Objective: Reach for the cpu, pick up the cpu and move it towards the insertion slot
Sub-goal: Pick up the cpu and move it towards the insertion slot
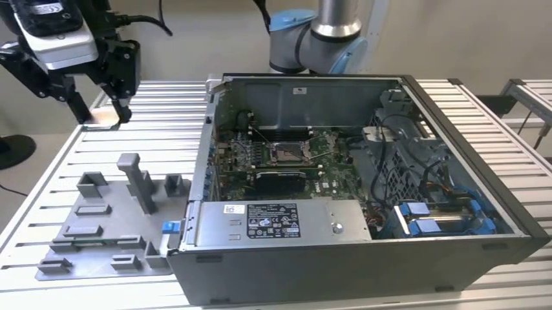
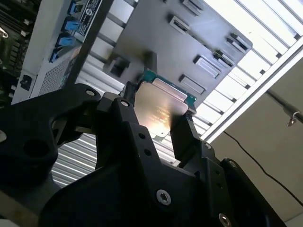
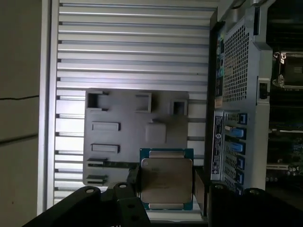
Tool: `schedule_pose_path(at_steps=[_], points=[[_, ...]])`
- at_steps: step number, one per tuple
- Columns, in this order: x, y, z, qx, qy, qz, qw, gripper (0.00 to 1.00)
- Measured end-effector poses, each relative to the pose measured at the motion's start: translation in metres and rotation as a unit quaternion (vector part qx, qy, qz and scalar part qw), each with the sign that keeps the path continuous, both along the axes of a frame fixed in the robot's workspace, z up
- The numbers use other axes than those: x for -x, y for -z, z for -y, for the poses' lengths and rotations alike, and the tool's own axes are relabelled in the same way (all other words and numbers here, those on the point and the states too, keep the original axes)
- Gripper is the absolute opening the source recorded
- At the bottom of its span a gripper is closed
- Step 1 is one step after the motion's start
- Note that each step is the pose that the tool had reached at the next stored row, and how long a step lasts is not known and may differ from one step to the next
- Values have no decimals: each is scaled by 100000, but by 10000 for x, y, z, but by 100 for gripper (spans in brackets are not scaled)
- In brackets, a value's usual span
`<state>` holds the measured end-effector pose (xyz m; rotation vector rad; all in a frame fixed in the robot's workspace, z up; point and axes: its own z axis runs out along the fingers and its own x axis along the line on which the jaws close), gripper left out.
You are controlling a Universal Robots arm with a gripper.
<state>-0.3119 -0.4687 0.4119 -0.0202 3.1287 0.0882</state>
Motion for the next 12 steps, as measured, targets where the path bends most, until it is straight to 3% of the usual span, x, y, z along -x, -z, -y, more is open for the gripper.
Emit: schedule_pose_path(at_steps=[12], points=[[-548,9,0,0,-10,3,100000,0]])
